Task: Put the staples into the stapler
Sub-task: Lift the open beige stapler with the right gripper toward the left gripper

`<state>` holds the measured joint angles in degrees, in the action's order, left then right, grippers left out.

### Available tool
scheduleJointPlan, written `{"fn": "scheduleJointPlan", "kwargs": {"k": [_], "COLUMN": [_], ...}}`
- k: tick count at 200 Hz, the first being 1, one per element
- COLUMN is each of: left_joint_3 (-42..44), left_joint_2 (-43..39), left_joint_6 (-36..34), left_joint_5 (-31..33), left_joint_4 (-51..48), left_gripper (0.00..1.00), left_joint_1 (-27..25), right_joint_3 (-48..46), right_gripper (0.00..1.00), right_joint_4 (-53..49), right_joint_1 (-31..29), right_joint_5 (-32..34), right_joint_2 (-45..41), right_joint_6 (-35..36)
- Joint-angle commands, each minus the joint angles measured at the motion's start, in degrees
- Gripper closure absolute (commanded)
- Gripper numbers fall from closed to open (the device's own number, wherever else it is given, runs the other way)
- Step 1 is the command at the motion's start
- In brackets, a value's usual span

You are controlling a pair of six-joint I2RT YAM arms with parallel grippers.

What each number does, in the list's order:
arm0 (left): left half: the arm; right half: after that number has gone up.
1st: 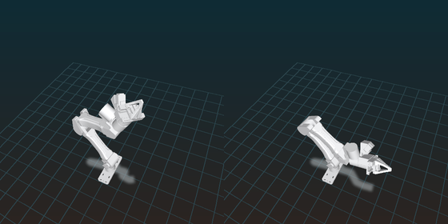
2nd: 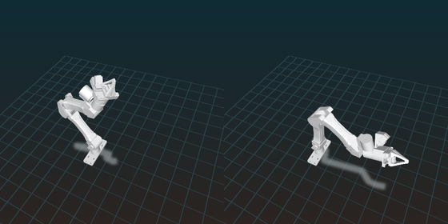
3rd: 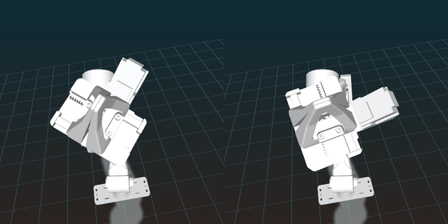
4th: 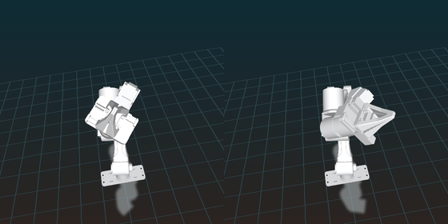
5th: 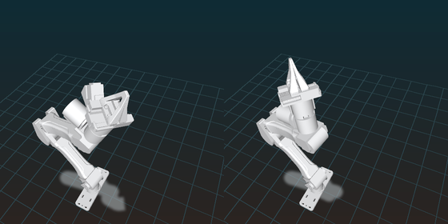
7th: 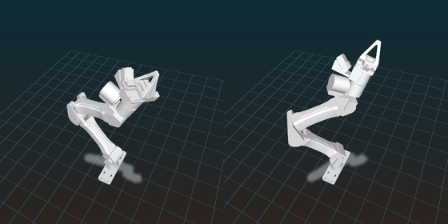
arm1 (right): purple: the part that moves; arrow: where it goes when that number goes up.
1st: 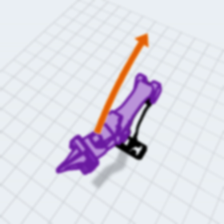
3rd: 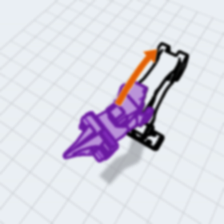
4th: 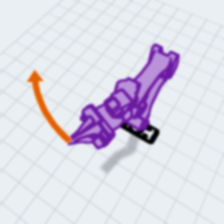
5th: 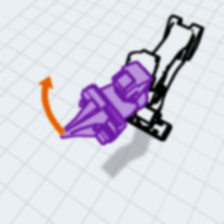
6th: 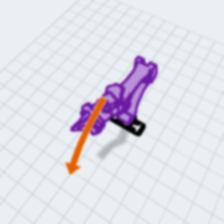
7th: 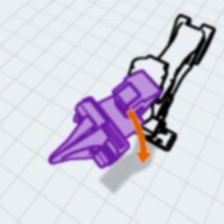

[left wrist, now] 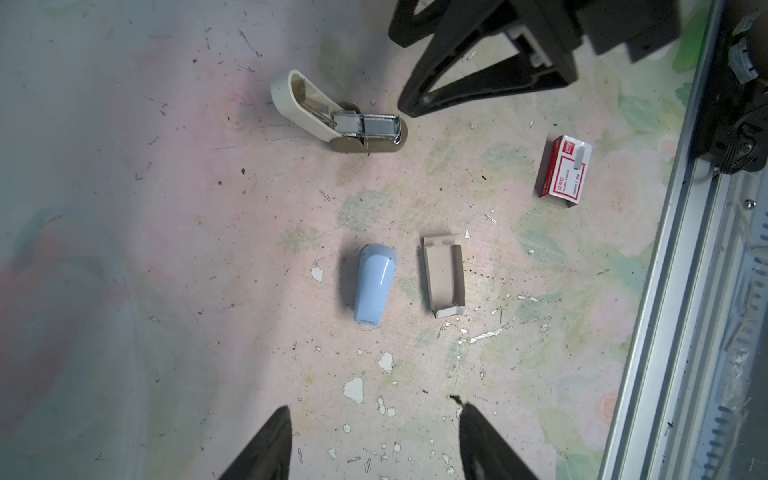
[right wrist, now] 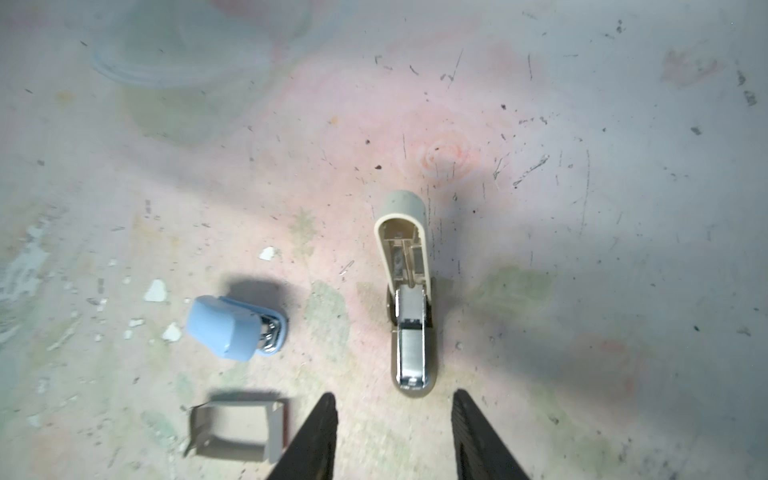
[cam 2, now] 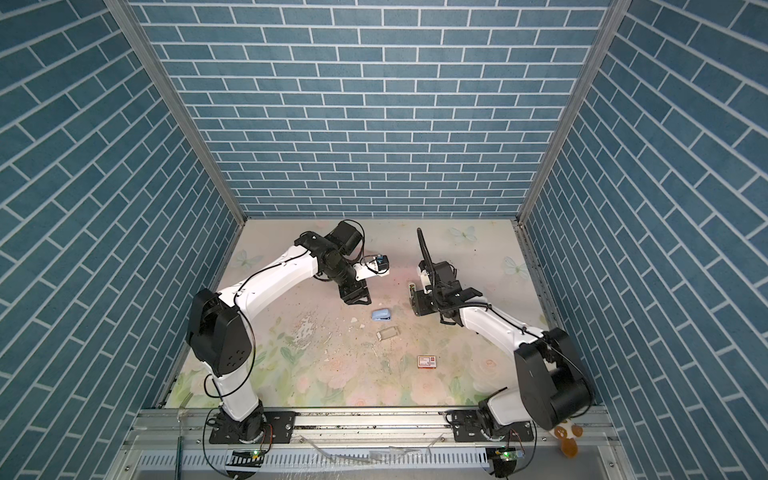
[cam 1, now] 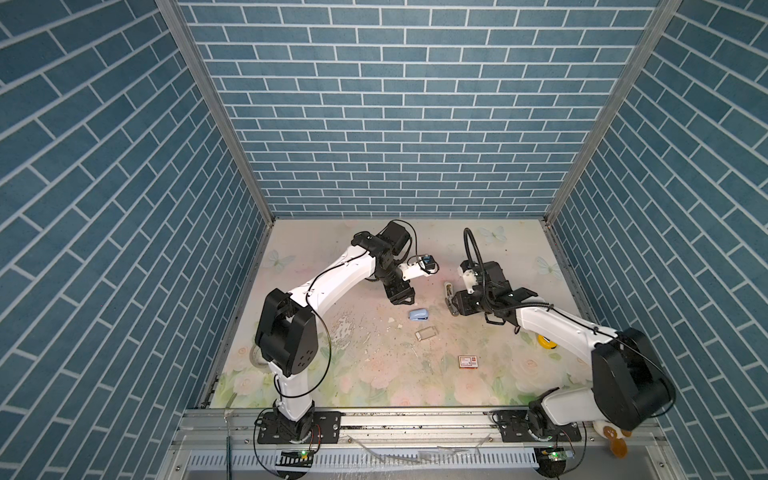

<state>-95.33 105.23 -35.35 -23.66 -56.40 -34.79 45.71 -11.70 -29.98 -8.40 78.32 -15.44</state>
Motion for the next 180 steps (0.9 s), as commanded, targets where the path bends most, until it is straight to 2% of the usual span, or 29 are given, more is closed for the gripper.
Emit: {"fn": "scheduleJointPlan", "kwargs": {"k": [1, 12, 30, 51, 72, 180], "left_joint_3": [-2.62, -3.17, -4.49, -6.96, -8.02, -7.90], "left_joint_2": [2.51, 3.07, 4.08, 5.81, 6.63, 7.88], "left_joint_6": [0.98, 1.94, 3.50, 4.46, 4.49, 2.11], "left_joint_5": [-1.70, -2.02, -2.33, -2.61, -3.50, -7.75], "left_joint_4": [0.22, 1.68, 3.43, 3.50, 3.79, 4.37], "left_gripper": [0.35, 0.35, 0.35, 0.35, 0.35, 0.35], "left_joint_1": [0.37, 0.40, 0.35, 0.40, 0.40, 0.33], "right_joint_3": [-3.22, -4.57, -8.19, -8.95, -8.89, -7.44], "right_gripper": [0.73, 0.79, 0.80, 0.82, 0.85, 0.86], "right_joint_4": [2.03, 4.48, 13.15, 16.64, 17.34, 14.09], "right_joint_1": [-0.03, -0.08, -0.03, -0.08, -0.08, 2.12], "right_joint_5": [-7.01, -7.67, -10.76, -12.29, -11.20, -6.35], "right_joint_2": [-1.10, -0.57, 0.46, 4.26, 7.30, 13.83], "right_joint_6": [-7.91, -11.58, -16.65, -19.18, -19.54, -17.39]}}
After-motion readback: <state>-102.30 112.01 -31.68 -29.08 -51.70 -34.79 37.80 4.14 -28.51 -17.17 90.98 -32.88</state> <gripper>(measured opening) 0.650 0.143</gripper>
